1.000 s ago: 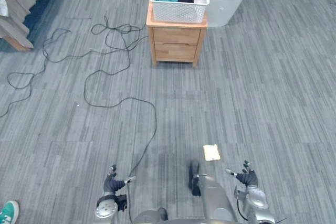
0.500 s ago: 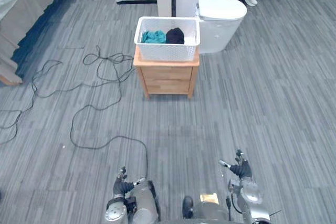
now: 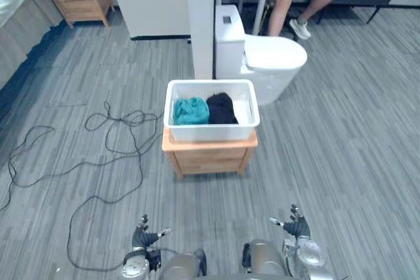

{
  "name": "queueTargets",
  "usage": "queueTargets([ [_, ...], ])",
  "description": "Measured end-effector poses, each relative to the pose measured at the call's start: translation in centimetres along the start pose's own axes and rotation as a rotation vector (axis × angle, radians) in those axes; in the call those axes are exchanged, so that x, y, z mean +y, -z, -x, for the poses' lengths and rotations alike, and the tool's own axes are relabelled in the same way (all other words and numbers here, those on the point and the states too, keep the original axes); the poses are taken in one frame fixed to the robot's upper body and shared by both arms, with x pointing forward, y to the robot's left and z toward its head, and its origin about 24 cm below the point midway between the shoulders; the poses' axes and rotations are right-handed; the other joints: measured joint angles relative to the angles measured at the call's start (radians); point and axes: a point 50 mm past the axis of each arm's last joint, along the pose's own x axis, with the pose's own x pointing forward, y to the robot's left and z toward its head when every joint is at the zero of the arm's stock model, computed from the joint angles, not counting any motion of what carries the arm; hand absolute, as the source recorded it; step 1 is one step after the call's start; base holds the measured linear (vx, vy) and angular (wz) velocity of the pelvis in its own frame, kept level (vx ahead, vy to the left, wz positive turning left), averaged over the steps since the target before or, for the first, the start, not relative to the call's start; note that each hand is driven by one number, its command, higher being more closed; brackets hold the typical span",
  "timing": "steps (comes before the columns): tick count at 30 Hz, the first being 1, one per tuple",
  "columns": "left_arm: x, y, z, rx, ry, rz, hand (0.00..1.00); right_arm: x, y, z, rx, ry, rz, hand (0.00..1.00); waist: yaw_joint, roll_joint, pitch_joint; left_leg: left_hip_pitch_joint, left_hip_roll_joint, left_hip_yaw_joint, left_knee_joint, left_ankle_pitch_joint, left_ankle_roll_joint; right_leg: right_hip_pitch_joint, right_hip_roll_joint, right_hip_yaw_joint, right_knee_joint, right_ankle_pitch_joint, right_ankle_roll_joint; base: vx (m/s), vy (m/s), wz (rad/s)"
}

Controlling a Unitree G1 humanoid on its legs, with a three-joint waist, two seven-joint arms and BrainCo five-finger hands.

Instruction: Pick up the laundry basket with both hands and put the clothes into the washing machine.

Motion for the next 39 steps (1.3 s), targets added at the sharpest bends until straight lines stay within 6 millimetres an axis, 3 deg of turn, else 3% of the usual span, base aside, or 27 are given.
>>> queueTargets([
  [1, 0.1, 0.4, 0.2, 0.012, 0.001, -0.009, 0.0, -0.2, 0.9, 0.5, 0.026, 0.006, 0.002, 0.0, 0.001, -0.031, -0.014, 0.028, -0.01, -0.005, 0.008, -0.051, -0.035, -0.002, 0.002, 0.033, -0.079, 0.162, -0.043, 0.48, -0.133, 0.58],
  [2, -0.6, 0.9, 0.4, 0.032, 0.013, 0.007, 0.0, -0.8, 1.2, 0.5, 0.042, 0.019, 0.01, 0.0, 0.006, -0.005, -0.02, 0.054, 0.018, -0.008, 0.037, -0.083, -0.053, -0.004, 0.012, 0.019, -0.005, 0.14, -0.071, 0.48, -0.132, 0.46],
  [3, -0.7, 1.0, 0.6, 0.032, 0.014, 0.01, 0.0, -0.8, 1.3, 0.7, 0.045, 0.018, 0.007, 0.0, 0.009, -0.008, -0.023, 0.039, 0.027, -0.008, 0.085, -0.082, -0.059, 0.001, 0.01, 0.017, 0.008, 0.104, -0.074, 0.57, -0.218, 0.42],
  [4, -1.1, 1.1, 0.8, 0.035, 0.017, 0.028, 0.0, -0.6, 0.5, 0.7, 0.01, 0.013, -0.002, 0.0, 0.0, 0.003, -0.017, -0.054, 0.053, -0.006, 0.303, -0.083, -0.085, 0.028, 0.013, -0.003, 0.018, 0.06, -0.076, 0.46, -0.2, 0.32],
  [5, -1.7, 1.0, 0.9, 0.031, 0.021, 0.055, 0.0, -0.7, -0.2, 0.8, -0.027, 0.015, -0.009, 0.0, 0.005, 0.028, -0.004, -0.162, 0.119, 0.003, 0.571, -0.036, -0.165, 0.078, 0.043, -0.017, 0.005, 0.034, -0.09, 0.44, -0.217, 0.23],
  [7, -1.9, 1.4, 1.3, 0.036, 0.022, 0.068, 0.0, -0.4, -0.5, 0.9, -0.043, 0.009, -0.017, 0.0, 0.025, 0.045, -0.01, -0.249, 0.21, 0.028, 0.785, -0.039, -0.166, 0.143, 0.083, -0.025, -0.007, 0.002, -0.109, 0.43, -0.137, -0.21],
  [8, -1.8, 1.2, 1.3, 0.026, 0.018, 0.069, 0.0, -0.3, -0.4, 1.0, -0.042, 0.009, -0.023, 0.0, 0.031, 0.039, -0.013, -0.28, 0.241, 0.047, 0.793, -0.043, -0.159, 0.183, 0.088, -0.023, -0.026, -0.012, -0.116, 0.44, -0.115, -0.21],
  [10, -2.0, 0.8, 1.3, 0.009, 0.025, 0.072, 0.0, -0.1, -0.6, 1.0, -0.045, 0.009, -0.041, 0.0, 0.033, 0.03, -0.023, -0.316, 0.252, 0.07, 0.691, -0.067, -0.12, 0.225, 0.086, -0.007, -0.075, -0.011, -0.108, 0.34, -0.02, -0.16],
  [11, -2.2, 0.8, 1.3, 0.007, 0.027, 0.077, 0.0, -0.2, -0.7, 0.9, -0.049, 0.019, -0.054, 0.0, 0.033, 0.034, -0.026, -0.315, 0.244, 0.068, 0.585, -0.067, -0.118, 0.24, 0.084, 0.002, -0.093, -0.008, -0.104, 0.4, 0.082, -0.31],
  [12, -2.5, 0.8, 1.4, 0.009, 0.033, 0.082, 0.0, -0.4, -0.7, 0.8, -0.046, 0.03, -0.058, 0.0, 0.034, 0.03, -0.028, -0.301, 0.215, 0.047, 0.381, -0.064, -0.123, 0.237, 0.08, 0.017, -0.094, -0.006, -0.101, 0.27, 0.088, -0.31],
  [13, -2.7, 0.7, 1.3, 0.009, 0.038, 0.082, 0.0, -0.5, -0.6, 0.8, -0.043, 0.033, -0.056, 0.0, 0.034, 0.046, -0.035, -0.284, 0.199, 0.026, 0.264, -0.044, -0.125, 0.236, 0.078, 0.022, -0.093, -0.007, -0.099, 0.28, 0.156, -0.37],
  [14, -3.0, 0.6, 1.2, 0.01, 0.05, 0.071, 0.0, -0.9, -0.3, 0.7, -0.026, 0.051, -0.063, 0.0, 0.031, 0.044, -0.037, -0.249, 0.183, 0.0, 0.119, 0.057, -0.128, 0.236, 0.077, 0.041, -0.09, -0.016, -0.072, 0.26, 0.145, -0.4],
  [15, -3.1, 0.8, 1.2, 0.017, 0.057, 0.062, 0.0, -0.6, 0.2, 1.0, -0.008, 0.051, -0.077, 0.0, 0.033, 0.024, -0.048, -0.22, 0.164, 0.023, 0.082, 0.067, -0.125, 0.239, 0.06, 0.06, -0.1, -0.013, -0.054, 0.3, 0.177, -0.33],
  [17, -2.5, 0.7, 1.1, 0.011, 0.051, 0.045, 0.0, -0.5, 0.3, 1.1, -0.006, 0.051, -0.082, 0.0, 0.029, 0.008, -0.058, -0.212, 0.141, 0.035, 0.067, 0.067, -0.125, 0.242, 0.038, 0.072, -0.112, -0.018, -0.042, 0.19, 0.139, -0.18],
  [21, -1.9, -0.2, 0.6, -0.022, 0.047, 0.024, 0.0, -0.5, -0.3, 0.9, -0.028, 0.07, -0.084, 0.0, 0.03, 0.007, -0.061, -0.182, 0.119, 0.079, 0.027, 0.07, -0.12, 0.259, 0.018, 0.11, -0.165, 0.004, -0.007, 0.09, 0.093, -0.22],
  [24, -0.8, -1.1, 0.4, -0.064, 0.02, 0.029, 0.0, -0.7, -1.7, 0.6, -0.08, 0.087, -0.09, 0.0, 0.029, 0.007, -0.061, -0.164, 0.114, 0.093, -0.02, 0.081, -0.104, 0.256, 0.02, 0.127, -0.188, 0.01, -0.001, 0.02, 0.016, -0.17],
  [31, 1.7, -5.1, -0.3, -0.227, -0.057, 0.078, 0.0, -2.1, -6.8, -0.7, -0.271, 0.118, -0.043, 0.0, 0.028, 0.024, -0.065, -0.153, 0.094, 0.115, -0.119, 0.141, -0.086, 0.237, 0.023, 0.158, -0.259, 0.081, 0.002, -0.05, 0.027, -0.13],
  [35, 1.8, -9.3, -1.7, -0.337, -0.076, 0.067, 0.0, -0.7, -10.6, -2.1, -0.366, 0.078, -0.012, 0.0, 0.028, 0.032, -0.039, -0.237, 0.08, 0.116, -0.121, 0.181, -0.068, 0.15, 0.018, 0.163, -0.264, 0.125, 0.009, -0.19, 0.023, -0.05],
  [36, 1.7, -11.3, -2.3, -0.389, -0.082, 0.069, 0.0, 0.1, -12.5, -2.8, -0.408, 0.058, 0.003, 0.0, 0.028, 0.035, -0.006, -0.264, 0.074, 0.118, -0.109, 0.183, -0.066, 0.125, 0.013, 0.173, -0.26, 0.134, 0.015, -0.21, 0.039, -0.05],
  [37, 1.6, -11.7, -2.4, -0.4, -0.083, 0.069, 0.0, 0.3, -12.9, -2.9, -0.417, 0.053, 0.006, 0.0, 0.028, 0.036, 0.002, -0.272, 0.074, 0.118, -0.102, 0.183, -0.066, 0.119, 0.013, 0.174, -0.258, 0.137, 0.016, -0.23, 0.037, -0.06],
  [39, 1.6, -15.7, -3.3, -0.487, -0.096, 0.064, 0.0, 2.1, -17.2, -3.6, -0.513, -0.001, 0.038, 0.0, 0.029, 0.037, 0.064, -0.359, 0.077, 0.12, -0.044, 0.179, -0.071, 0.038, 0.009, 0.184, -0.224, 0.148, 0.018, -0.27, 0.013, -0.08],
])
